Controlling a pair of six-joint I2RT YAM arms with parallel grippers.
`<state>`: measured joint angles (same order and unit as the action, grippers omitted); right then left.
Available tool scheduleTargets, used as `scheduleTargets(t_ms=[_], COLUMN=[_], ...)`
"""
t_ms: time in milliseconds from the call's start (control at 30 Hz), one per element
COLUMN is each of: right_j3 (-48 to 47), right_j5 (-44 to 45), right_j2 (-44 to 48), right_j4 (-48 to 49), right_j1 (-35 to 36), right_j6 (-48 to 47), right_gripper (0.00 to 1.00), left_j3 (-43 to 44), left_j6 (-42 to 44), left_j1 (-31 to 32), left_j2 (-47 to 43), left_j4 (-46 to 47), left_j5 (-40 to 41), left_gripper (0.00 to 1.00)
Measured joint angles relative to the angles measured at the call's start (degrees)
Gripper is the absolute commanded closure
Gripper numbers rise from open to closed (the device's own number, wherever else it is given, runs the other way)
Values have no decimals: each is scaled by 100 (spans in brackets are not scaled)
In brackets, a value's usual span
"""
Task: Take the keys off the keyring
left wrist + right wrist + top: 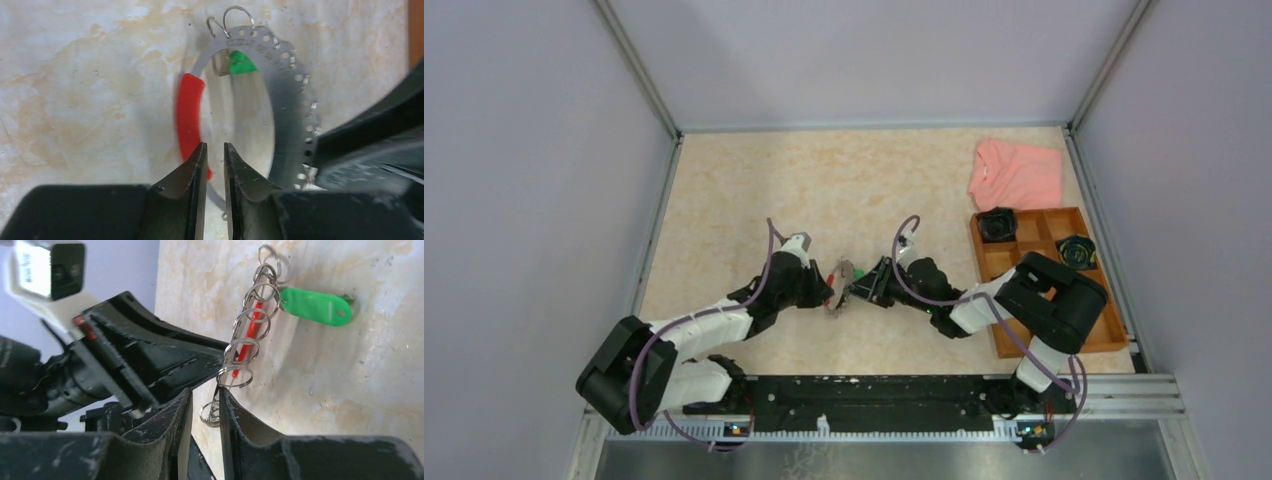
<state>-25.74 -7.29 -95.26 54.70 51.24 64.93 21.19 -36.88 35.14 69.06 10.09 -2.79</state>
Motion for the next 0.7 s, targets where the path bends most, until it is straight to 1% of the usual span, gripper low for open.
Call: scheduleTargets(t_ms=[133,267,367,400,433,467,600,700], right_j3=[-109,-168,-170,-170,-170,-170,-170,-168], right_j5=[-120,-168,-164,-162,-160,-157,-162,-184], right_j2=[-417,-671,-739,-754,-765,-767,-824,-874], right_j4=[70,52,61,59,59,61,205,332], right_j1=[0,0,0,0,0,0,0,-7], right_j6=[125,177,219,221,236,236,267,280], right_gripper=[78,84,92,96,100,100,100,100], left_j3=[0,0,0,0,2,4,94,221], left_j6=[-31,-31,-28,-26,-24,-20,87,151], left_j1=[22,22,22,22,22,22,13,-70], left_j2=[-138,-151,-188,-223,-271,-361,-765,-1054], left_j4=[-35,-98,-162,-190,-234,-313,-721,-984], left_j5=[-107,-149,-151,-149,-140,-111,55,190], left_gripper=[75,75,71,70,67,64,43,32])
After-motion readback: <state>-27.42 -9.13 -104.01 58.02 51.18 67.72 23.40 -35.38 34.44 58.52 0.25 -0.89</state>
